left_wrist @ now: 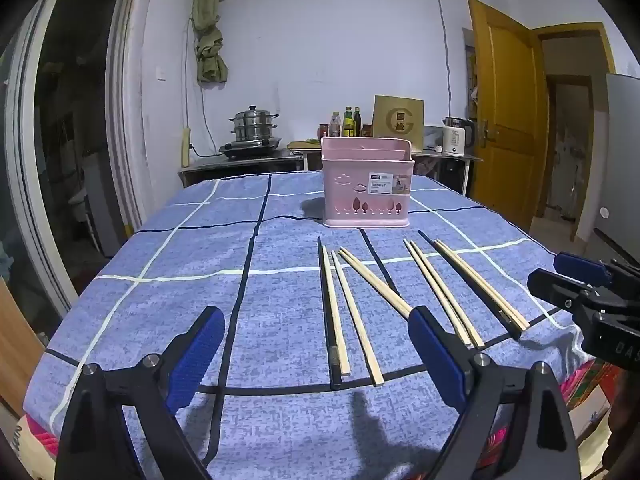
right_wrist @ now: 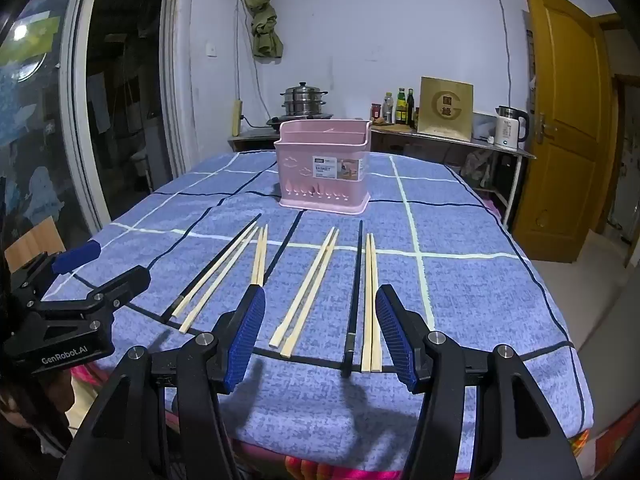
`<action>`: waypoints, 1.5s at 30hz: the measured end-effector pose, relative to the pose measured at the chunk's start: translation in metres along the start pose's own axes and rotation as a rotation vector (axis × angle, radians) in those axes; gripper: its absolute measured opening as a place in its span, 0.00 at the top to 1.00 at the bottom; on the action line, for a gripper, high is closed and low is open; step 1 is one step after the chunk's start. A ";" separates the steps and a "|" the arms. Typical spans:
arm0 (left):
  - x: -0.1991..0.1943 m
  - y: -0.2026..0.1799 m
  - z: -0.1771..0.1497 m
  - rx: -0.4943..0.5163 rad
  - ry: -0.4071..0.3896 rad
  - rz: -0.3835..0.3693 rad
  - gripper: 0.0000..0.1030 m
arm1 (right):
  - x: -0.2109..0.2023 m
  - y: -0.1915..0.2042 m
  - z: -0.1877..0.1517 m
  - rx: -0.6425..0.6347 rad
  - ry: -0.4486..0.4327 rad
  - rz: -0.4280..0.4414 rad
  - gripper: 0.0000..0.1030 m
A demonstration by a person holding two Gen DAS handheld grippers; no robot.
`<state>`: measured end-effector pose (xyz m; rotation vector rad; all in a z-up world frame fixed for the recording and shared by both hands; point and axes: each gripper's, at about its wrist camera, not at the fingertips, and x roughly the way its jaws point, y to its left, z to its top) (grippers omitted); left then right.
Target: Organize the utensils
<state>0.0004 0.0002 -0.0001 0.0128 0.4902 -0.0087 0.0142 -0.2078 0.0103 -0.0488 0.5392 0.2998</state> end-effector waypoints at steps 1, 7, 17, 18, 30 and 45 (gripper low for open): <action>0.000 0.000 0.000 -0.002 -0.003 0.001 0.09 | 0.000 0.000 0.000 0.000 0.000 -0.001 0.44; -0.001 -0.002 0.000 0.005 -0.007 0.003 0.09 | 0.000 0.000 0.000 0.000 -0.005 0.001 0.44; -0.007 -0.004 -0.001 0.007 -0.011 -0.002 0.09 | -0.001 0.000 0.001 0.000 -0.009 0.000 0.44; -0.007 -0.004 -0.001 0.007 -0.012 -0.005 0.09 | -0.001 0.000 0.001 0.000 -0.009 0.000 0.44; -0.005 -0.004 0.000 0.005 -0.008 -0.005 0.09 | -0.004 0.002 0.002 0.000 -0.014 0.000 0.44; -0.005 -0.006 0.000 0.007 -0.002 -0.009 0.09 | -0.003 0.001 0.002 0.002 -0.013 0.003 0.44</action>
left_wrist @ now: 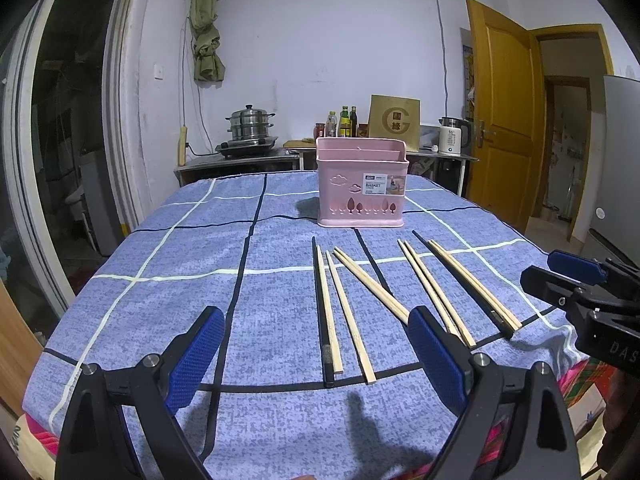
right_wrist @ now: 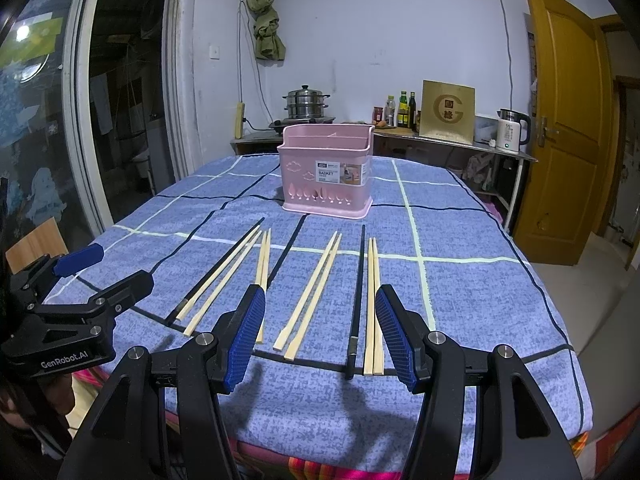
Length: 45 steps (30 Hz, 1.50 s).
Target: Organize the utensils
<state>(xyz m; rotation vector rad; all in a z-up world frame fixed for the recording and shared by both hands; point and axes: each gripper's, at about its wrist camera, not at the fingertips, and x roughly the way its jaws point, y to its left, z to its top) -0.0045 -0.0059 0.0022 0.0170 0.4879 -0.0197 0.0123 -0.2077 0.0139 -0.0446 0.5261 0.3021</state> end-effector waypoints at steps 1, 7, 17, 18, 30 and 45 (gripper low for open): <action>0.000 0.000 0.000 0.000 0.000 0.000 0.09 | 0.000 0.000 0.000 0.000 -0.001 0.000 0.44; -0.002 0.000 0.000 -0.003 -0.001 -0.003 0.09 | -0.001 0.000 0.000 0.001 -0.001 0.002 0.44; -0.003 0.000 -0.001 -0.003 0.000 -0.003 0.09 | -0.001 0.001 0.001 0.002 -0.001 0.002 0.44; -0.002 0.001 -0.001 -0.003 0.000 -0.003 0.09 | -0.001 0.001 0.001 0.002 -0.001 0.001 0.44; -0.002 0.000 -0.001 -0.005 0.003 -0.005 0.09 | -0.001 0.000 0.000 0.003 -0.002 0.003 0.44; -0.001 0.001 -0.002 -0.010 0.009 -0.008 0.09 | 0.000 0.000 0.001 0.007 0.000 0.003 0.44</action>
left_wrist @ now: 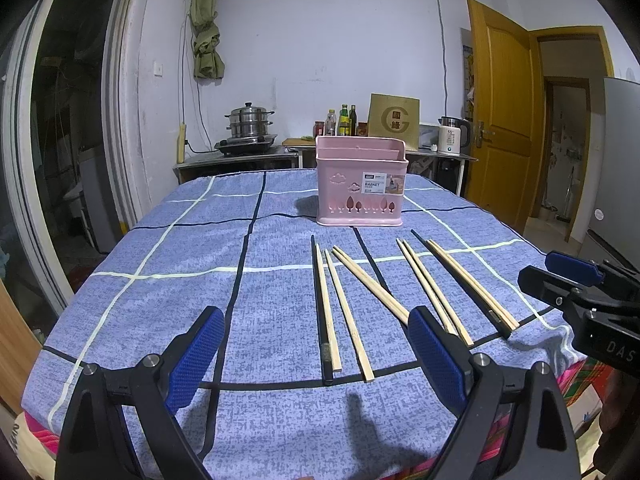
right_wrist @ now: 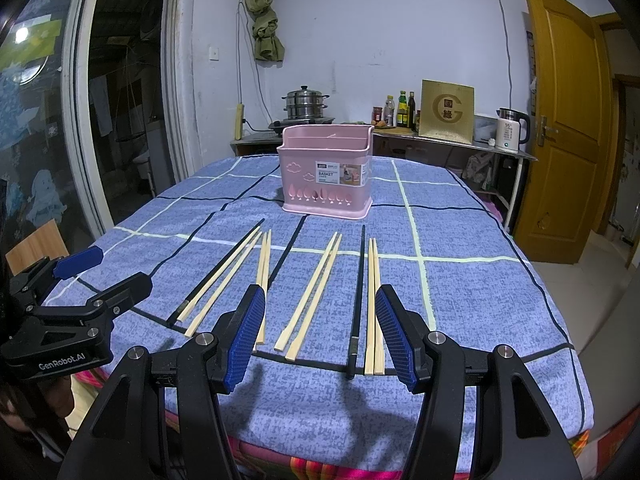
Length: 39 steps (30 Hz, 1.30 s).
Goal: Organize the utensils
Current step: 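Lower the left tool and close on a black chopstick while the right tool grasps the other black chopstick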
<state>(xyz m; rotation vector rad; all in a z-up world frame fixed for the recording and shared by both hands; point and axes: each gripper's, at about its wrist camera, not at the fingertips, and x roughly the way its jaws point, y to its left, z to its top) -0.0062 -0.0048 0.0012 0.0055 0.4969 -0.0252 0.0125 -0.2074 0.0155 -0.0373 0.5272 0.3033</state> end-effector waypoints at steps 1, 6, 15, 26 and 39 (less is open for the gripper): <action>0.000 0.000 0.000 -0.001 0.002 0.001 0.09 | 0.000 0.000 0.000 0.001 0.001 0.000 0.44; 0.006 0.003 0.000 -0.003 0.017 -0.001 0.09 | 0.003 -0.003 0.000 0.012 0.006 0.000 0.44; 0.026 0.010 0.006 -0.004 0.065 -0.015 0.09 | 0.017 -0.007 0.003 0.026 0.029 0.014 0.44; 0.082 0.035 0.030 -0.005 0.159 -0.047 0.18 | 0.057 -0.011 0.019 0.038 0.102 0.062 0.44; 0.180 0.053 0.057 -0.020 0.380 -0.103 0.25 | 0.120 -0.029 0.038 0.087 0.261 0.055 0.64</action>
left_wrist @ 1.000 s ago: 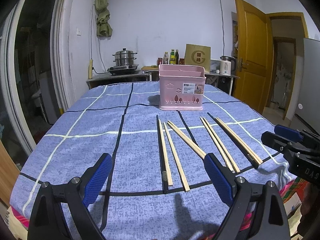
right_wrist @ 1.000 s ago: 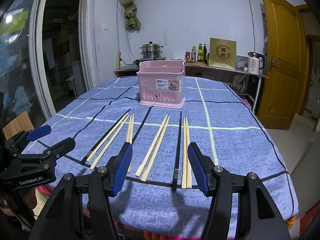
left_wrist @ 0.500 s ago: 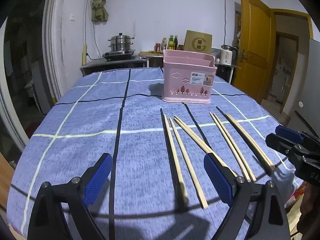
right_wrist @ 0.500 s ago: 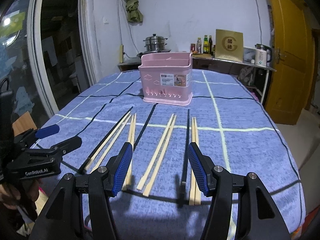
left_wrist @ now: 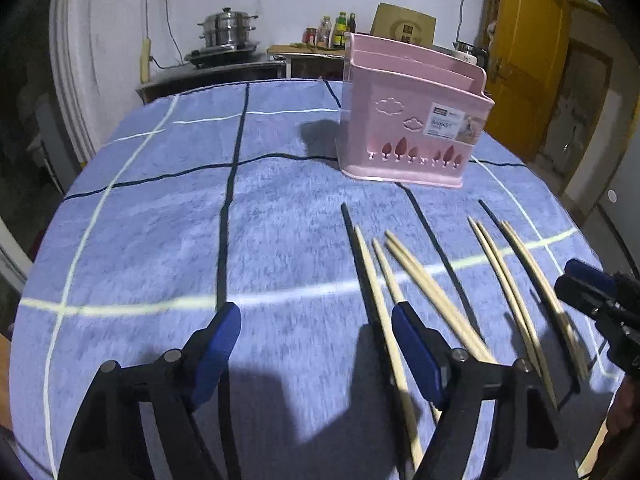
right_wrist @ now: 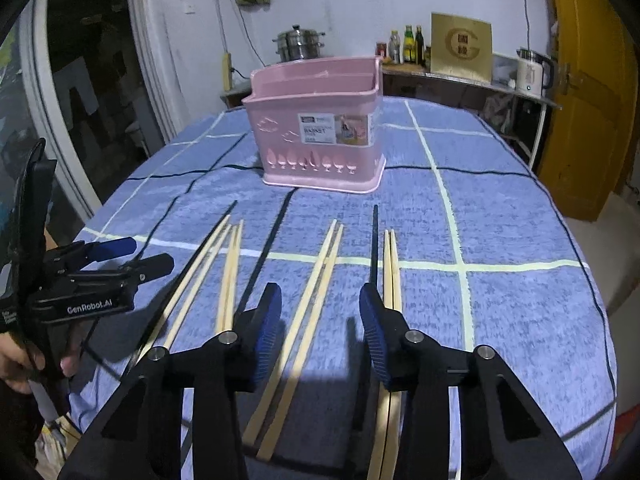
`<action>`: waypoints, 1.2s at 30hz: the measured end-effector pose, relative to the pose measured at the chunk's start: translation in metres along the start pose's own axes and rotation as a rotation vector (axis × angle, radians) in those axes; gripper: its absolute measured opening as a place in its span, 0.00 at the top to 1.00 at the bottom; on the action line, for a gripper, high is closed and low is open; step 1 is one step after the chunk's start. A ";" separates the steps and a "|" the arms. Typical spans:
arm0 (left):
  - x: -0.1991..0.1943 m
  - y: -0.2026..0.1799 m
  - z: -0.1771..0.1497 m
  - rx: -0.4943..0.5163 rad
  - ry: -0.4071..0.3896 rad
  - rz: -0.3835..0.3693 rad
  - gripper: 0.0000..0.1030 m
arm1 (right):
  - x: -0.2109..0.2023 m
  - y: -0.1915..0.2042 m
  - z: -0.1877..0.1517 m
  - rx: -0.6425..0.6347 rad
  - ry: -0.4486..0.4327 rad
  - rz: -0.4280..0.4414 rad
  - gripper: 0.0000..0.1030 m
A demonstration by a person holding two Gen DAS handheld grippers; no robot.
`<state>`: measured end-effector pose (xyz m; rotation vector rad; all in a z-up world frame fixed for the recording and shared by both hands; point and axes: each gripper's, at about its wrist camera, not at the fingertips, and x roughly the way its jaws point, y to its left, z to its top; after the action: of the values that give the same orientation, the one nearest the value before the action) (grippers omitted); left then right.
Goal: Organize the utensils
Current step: 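Lower the left tool and close on a black chopstick while the right tool grasps the other black chopstick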
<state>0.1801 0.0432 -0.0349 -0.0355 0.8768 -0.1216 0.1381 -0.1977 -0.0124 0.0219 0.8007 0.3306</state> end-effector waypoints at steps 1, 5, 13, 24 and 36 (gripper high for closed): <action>0.004 0.002 0.006 -0.005 0.004 -0.011 0.26 | 0.003 -0.002 0.003 0.006 0.008 0.006 0.66; 0.019 0.006 0.022 -0.018 0.041 -0.031 0.33 | 0.013 -0.011 0.020 -0.001 0.023 0.008 0.69; 0.047 0.001 0.048 0.020 0.082 -0.049 0.46 | 0.050 -0.032 0.052 -0.005 0.094 -0.026 0.79; 0.068 -0.006 0.065 0.045 0.131 -0.031 0.75 | 0.088 -0.034 0.062 -0.033 0.177 -0.036 0.83; 0.076 -0.025 0.074 0.099 0.169 -0.006 0.91 | 0.098 -0.031 0.066 -0.044 0.193 -0.055 0.94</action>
<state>0.2825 0.0076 -0.0435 0.0653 1.0380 -0.1754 0.2570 -0.1913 -0.0391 -0.0740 0.9836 0.3006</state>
